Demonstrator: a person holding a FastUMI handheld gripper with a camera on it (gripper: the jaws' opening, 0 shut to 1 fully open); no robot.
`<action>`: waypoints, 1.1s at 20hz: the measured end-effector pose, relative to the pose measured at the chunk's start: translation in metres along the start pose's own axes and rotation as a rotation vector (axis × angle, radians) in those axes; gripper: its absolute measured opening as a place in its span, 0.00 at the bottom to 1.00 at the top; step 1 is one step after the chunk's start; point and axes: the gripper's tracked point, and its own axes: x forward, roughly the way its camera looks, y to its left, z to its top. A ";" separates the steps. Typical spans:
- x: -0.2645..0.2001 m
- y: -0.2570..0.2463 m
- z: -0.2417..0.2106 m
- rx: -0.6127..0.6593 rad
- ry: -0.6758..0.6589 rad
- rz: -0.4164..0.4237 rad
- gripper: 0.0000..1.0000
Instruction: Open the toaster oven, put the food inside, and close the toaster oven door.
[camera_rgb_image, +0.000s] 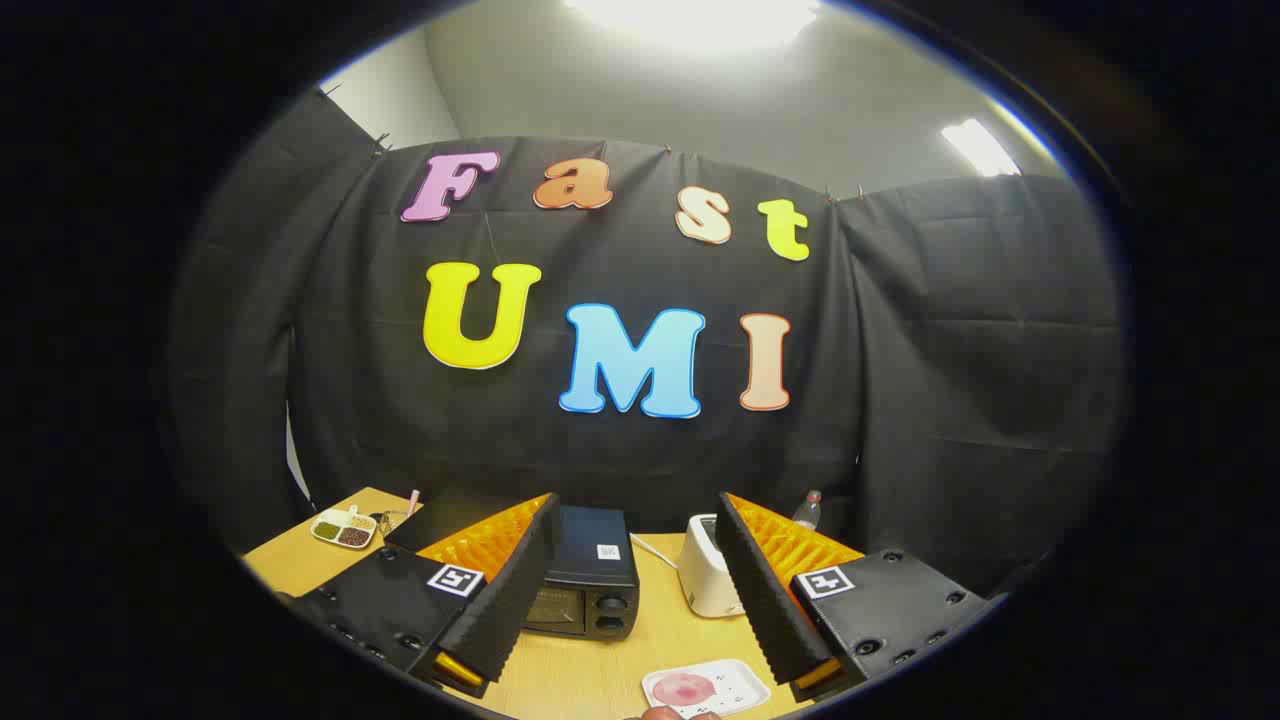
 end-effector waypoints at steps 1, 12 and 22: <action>-0.001 0.002 0.000 0.002 0.003 0.004 0.98; -0.006 0.020 0.001 0.015 0.006 0.013 0.98; 0.002 0.054 -0.018 -0.001 0.065 0.060 0.98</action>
